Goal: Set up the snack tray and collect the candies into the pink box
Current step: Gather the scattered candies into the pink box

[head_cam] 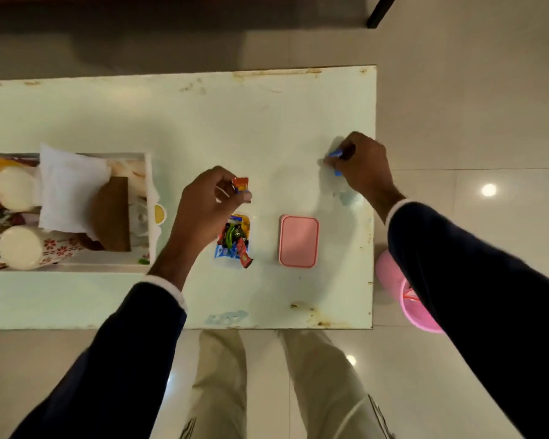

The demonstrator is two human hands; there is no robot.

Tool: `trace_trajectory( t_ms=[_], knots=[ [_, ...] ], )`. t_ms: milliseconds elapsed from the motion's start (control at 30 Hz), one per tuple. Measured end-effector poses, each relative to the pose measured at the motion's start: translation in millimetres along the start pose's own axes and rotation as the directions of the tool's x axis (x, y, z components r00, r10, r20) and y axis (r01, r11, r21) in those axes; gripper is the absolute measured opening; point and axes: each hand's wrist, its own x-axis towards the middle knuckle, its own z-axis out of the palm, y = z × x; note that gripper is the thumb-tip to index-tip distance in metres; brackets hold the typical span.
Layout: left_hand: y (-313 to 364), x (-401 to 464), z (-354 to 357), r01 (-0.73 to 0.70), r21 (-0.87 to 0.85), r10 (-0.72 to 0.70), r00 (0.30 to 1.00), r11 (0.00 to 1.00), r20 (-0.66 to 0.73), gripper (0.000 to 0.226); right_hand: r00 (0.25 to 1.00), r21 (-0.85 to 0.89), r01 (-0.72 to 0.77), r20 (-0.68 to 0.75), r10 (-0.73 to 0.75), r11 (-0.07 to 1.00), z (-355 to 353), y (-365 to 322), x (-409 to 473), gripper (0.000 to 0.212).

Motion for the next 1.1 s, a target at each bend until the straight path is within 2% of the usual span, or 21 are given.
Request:
trace_trajectory(
  t_ms=[67, 133, 167, 300, 400, 533, 633, 733, 800, 933, 1100],
  knots=[
    [-14, -23, -6, 0.019, 0.032, -0.02, 0.999, 0.999, 0.034, 0.018, 0.996, 0.163, -0.068, 0.063, 0.059, 0.984, 11, -6, -38, 0.03],
    [-31, -41, -10, 0.041, 0.083, -0.046, 0.997, 0.996, 0.058, 0.019, 0.984, 0.289, -0.128, 0.16, 0.083, 0.949, 30, -15, -79, 0.02],
    [-39, -49, -12, 0.057, 0.111, -0.064, 0.996, 0.992, 0.063, 0.019, 0.976, 0.331, -0.146, 0.2, 0.082, 0.932, 40, -21, -99, 0.014],
    [-56, -63, -16, 0.058, 0.21, -0.08, 0.992, 0.976, 0.096, 0.02, 0.961, 0.403, -0.156, 0.272, 0.044, 0.902, 80, -50, -159, 0.017],
    [-57, -60, -17, -0.017, 0.3, -0.024, 0.991, 0.954, 0.131, 0.024, 0.971, 0.401, -0.133, 0.236, 0.038, 0.906, 101, -70, -172, 0.016],
    [-64, -54, -25, -0.058, 0.32, 0.022, 0.993, 0.946, 0.116, 0.052, 0.991, 0.384, -0.085, 0.129, 0.038, 0.919, 111, -82, -172, 0.013],
    [-75, -57, -31, -0.062, 0.306, 0.03, 0.994, 0.95, 0.108, 0.061, 0.998, 0.249, -0.055, -0.015, 0.061, 0.967, 113, -75, -176, 0.011],
    [-82, -61, -31, -0.112, 0.315, 0.057, 0.982, 0.942, 0.178, 0.069, 0.997, 0.038, -0.073, 0.022, 0.072, 0.997, 119, -67, -190, 0.017],
    [-84, -64, -28, -0.185, 0.383, 0.103, 0.969, 0.905, 0.225, 0.075, 0.998, -0.018, -0.054, 0.042, 0.055, 0.998, 127, -65, -199, 0.02],
    [-85, -64, -24, -0.24, 0.459, 0.117, 0.953, 0.856, 0.281, 0.077, 0.996, 0.061, -0.093, 0.003, 0.093, 0.994, 138, -70, -204, 0.018],
    [-90, -64, -24, -0.21, 0.398, 0.093, 0.951, 0.893, 0.293, 0.076, 0.969, 0.361, -0.204, -0.06, 0.241, 0.91, 132, -81, -208, 0.013]
  ],
)
